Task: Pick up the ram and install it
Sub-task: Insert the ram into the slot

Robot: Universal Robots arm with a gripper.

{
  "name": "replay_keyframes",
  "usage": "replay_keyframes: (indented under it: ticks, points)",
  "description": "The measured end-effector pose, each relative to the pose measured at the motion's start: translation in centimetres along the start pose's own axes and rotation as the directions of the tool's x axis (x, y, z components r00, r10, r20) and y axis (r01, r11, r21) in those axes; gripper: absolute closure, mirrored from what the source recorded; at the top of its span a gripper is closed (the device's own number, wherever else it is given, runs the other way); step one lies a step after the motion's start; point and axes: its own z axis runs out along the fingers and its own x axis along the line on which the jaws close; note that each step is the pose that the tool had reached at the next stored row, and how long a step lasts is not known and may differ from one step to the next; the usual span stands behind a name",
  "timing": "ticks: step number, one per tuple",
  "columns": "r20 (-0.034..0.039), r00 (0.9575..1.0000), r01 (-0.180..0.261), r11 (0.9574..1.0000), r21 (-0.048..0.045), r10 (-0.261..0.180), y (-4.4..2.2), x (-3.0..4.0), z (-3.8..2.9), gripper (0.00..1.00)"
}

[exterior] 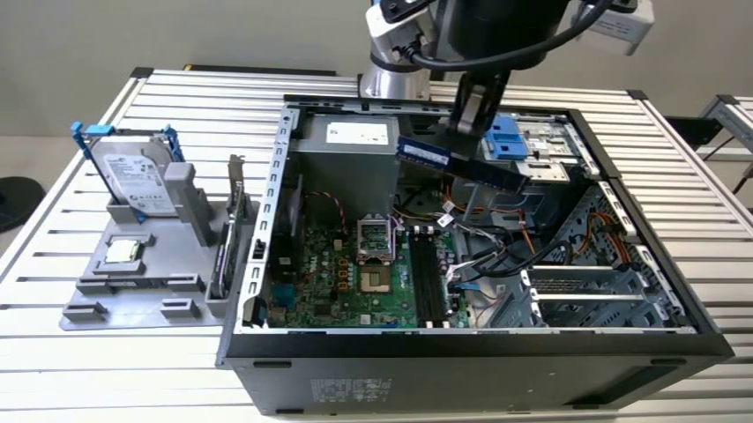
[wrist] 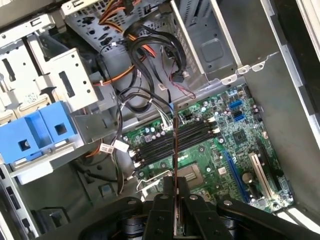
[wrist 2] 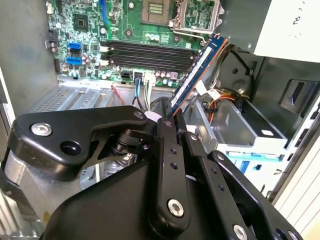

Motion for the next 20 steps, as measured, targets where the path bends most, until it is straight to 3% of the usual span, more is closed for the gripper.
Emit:
replay_keyframes:
  ticks: [9,15,20]
  points:
    - [0.0010,0.9960,-0.089,0.9960,-0.0002,0.089,0.00,0.00,0.00,1.00]
    - [0.0017,0.9891,-0.147,0.9891,-0.0004,0.147,0.00,0.00,0.00,1.00]
    - [0.0022,0.9809,-0.195,0.9809,-0.0005,0.195,0.00,0.00,0.00,1.00]
